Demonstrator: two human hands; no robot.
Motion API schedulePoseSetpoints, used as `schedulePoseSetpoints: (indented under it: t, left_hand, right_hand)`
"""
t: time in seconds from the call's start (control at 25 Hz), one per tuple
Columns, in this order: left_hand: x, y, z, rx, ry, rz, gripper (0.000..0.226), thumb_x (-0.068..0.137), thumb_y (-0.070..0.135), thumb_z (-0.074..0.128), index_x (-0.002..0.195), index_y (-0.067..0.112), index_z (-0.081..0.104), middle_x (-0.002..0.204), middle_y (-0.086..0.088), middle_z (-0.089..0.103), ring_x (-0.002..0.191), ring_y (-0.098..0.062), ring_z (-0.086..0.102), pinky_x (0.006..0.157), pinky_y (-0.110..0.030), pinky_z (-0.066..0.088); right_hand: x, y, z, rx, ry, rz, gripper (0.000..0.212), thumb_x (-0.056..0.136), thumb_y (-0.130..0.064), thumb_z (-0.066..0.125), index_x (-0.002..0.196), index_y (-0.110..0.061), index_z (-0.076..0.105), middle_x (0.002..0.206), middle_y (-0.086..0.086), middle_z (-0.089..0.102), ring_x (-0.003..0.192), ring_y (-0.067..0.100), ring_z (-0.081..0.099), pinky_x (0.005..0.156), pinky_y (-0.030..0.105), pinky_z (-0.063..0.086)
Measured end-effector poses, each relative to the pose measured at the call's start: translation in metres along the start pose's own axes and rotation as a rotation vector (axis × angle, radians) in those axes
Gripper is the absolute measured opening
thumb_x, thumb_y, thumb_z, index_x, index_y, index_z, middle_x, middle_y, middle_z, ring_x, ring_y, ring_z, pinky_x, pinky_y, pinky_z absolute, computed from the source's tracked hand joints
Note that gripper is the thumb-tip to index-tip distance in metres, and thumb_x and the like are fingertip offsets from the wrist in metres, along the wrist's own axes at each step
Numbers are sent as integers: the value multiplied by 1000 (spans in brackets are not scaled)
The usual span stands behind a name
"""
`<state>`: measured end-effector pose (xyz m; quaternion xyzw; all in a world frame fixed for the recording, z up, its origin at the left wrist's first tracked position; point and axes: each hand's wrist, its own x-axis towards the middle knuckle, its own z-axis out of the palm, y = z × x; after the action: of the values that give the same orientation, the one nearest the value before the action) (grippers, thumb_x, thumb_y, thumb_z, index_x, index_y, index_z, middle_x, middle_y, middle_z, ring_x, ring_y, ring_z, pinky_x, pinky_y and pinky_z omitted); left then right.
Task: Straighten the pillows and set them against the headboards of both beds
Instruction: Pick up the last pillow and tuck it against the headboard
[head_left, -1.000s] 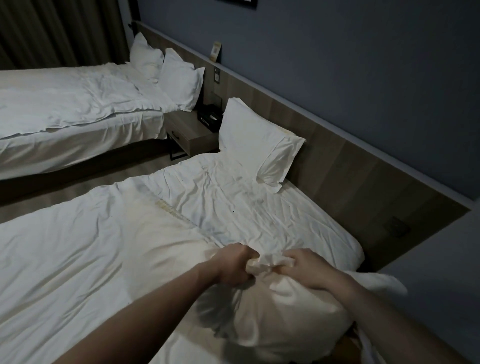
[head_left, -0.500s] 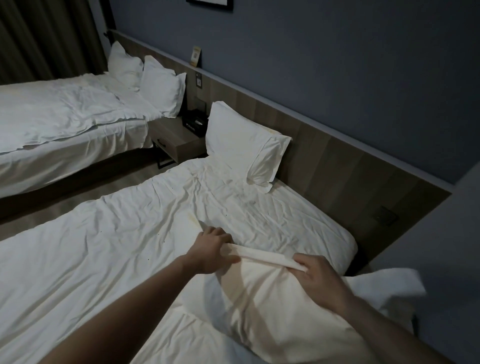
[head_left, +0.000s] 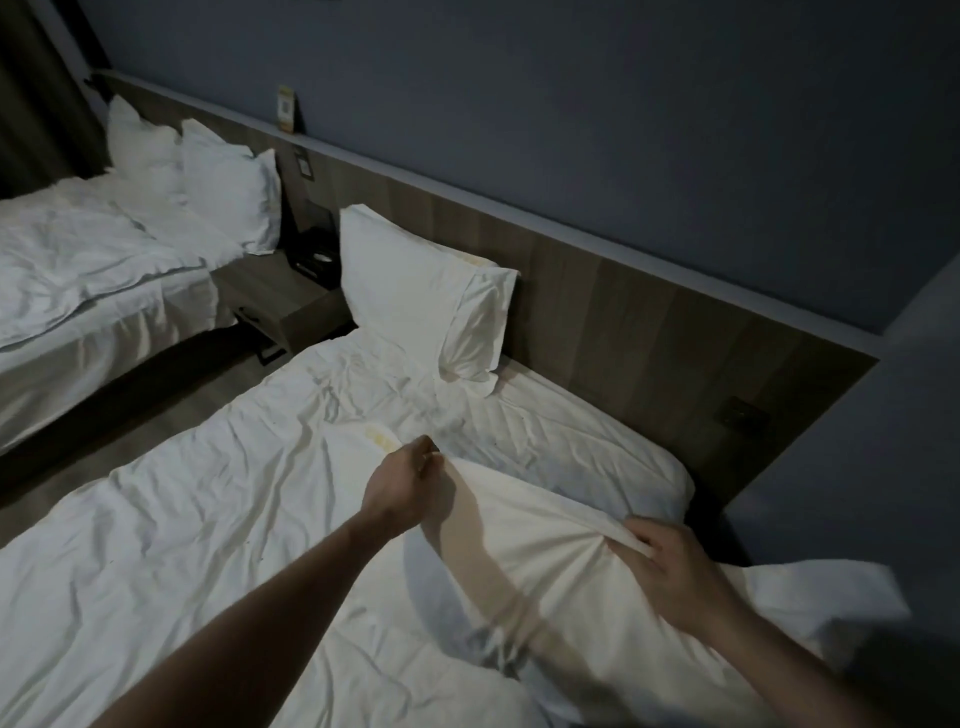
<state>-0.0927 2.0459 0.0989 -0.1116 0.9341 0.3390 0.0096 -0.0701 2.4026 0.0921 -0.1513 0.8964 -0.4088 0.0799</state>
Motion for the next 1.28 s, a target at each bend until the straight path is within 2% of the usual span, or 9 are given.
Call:
schedulePoseSetpoints:
  t: [0.2,0.32,0.48,0.64,0.76,0.8,0.96,1.12,1.28]
  left_hand:
    - [78,52,40,-133,7,28,21,99,23,48,79,17,51,74,0,62,72,-24,60,65,-39,47]
    - [129,76,62,-91,-22,31,20,99,22,49,79,18,51,74,2,61,71,-22,59,64,-36,45]
    - [207,118,90,-55,-44,60,26,98,20,49,73,21,46,74,3,57,72,-26,55,64,-34,39]
    - [282,158,120,-29,-52,104,28,100,19,50,73,23,44,79,-2,59,74,-28,52,67,-33,37]
    - [327,175,145,8,-65,137,17,101,21,50,86,16,56,83,-1,61,80,-30,58,70,-33,40]
    - [337,175,155,21,-76,151,15,101,21,50,91,14,59,84,-2,63,83,-32,61,71,-34,42]
    - [362,177,195,34,-135,155,21,95,29,47,95,15,63,91,-11,72,89,-38,68,74,-40,54]
    - [403,203,213,13,-81,197,18,99,27,51,87,17,58,91,-10,69,87,-36,65,69,-34,44]
    - [442,224,228,41,-33,176,14,98,28,53,91,21,61,96,-6,71,85,-30,61,70,-32,41]
  right_hand:
    - [51,69,-19,113,98,203,41,96,-29,69,62,-36,48,56,-14,50,59,-1,51,63,26,43]
    - [86,96,-28,156,164,206,49,96,-21,71,59,-31,40,53,-12,37,55,2,41,59,29,37]
    - [148,131,-57,186,231,241,51,95,-14,71,55,-28,43,48,-13,47,49,-2,45,55,25,37]
    - [205,173,-87,203,226,238,47,97,-23,70,58,-26,44,49,-7,41,48,3,44,52,24,34]
    - [238,206,-106,232,217,296,59,85,-69,65,68,-13,58,57,3,56,56,5,58,57,28,42]
    - [244,214,-109,223,188,351,63,82,-75,62,71,-13,62,60,3,59,58,2,59,60,29,44]
    - [257,240,-109,229,139,487,34,97,-46,61,72,-24,64,62,-12,59,62,1,57,67,40,50]
    - [284,260,-134,11,238,459,46,100,-59,50,111,-21,72,107,-9,72,105,13,67,93,39,53]
    - [318,276,-166,-163,356,347,32,101,-48,56,78,-25,60,77,-7,65,80,19,66,72,38,52]
